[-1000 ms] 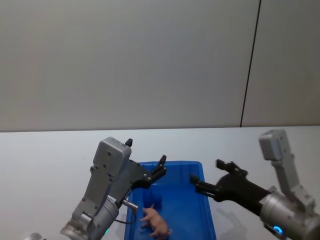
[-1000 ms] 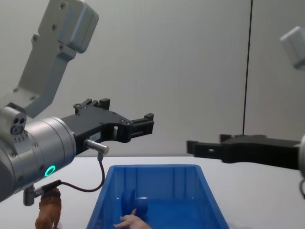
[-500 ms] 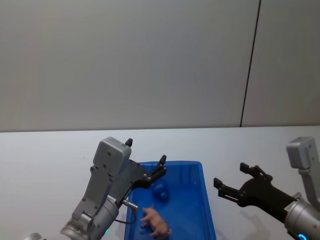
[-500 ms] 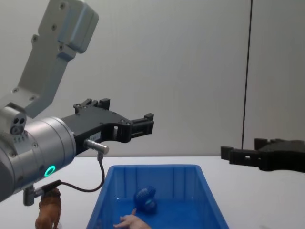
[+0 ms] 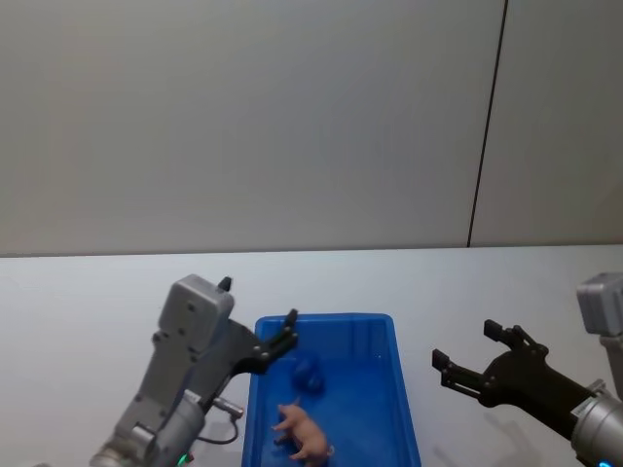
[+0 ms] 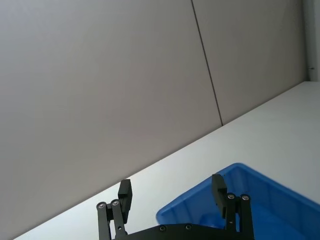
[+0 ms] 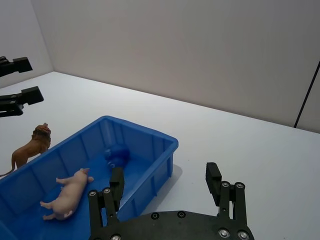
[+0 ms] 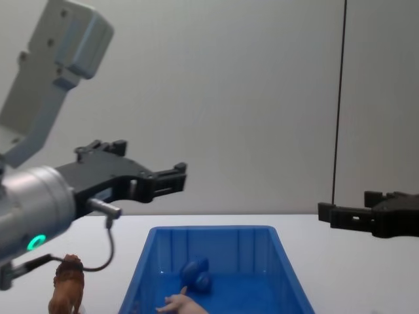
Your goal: Pick up the two dolls from the table and place them into the box.
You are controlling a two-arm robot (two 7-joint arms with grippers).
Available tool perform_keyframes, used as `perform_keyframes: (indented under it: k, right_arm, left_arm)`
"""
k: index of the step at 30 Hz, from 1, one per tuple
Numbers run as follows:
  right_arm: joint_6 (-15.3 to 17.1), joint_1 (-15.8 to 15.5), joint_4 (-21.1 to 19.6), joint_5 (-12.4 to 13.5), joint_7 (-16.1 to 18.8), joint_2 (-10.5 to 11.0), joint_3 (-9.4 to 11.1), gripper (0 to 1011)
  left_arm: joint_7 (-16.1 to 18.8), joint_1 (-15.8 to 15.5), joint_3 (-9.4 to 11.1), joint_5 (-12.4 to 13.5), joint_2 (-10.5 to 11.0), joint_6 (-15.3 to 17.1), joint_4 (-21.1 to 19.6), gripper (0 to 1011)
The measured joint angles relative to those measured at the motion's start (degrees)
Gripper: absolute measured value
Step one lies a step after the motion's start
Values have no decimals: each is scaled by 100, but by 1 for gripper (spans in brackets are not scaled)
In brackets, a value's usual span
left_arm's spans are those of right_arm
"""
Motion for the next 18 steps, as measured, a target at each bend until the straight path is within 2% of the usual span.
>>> perform_keyframes:
  k: [11, 18]
  right_arm:
    - [-24, -35, -20, 15, -10, 41, 24, 1003]
    - [-32, -49, -24, 19, -16, 55, 32, 1003]
  left_arm:
    - [353, 418, -185, -144, 454, 343, -329, 1002]
    - [494, 633, -245, -265, 611, 492, -372, 1001]
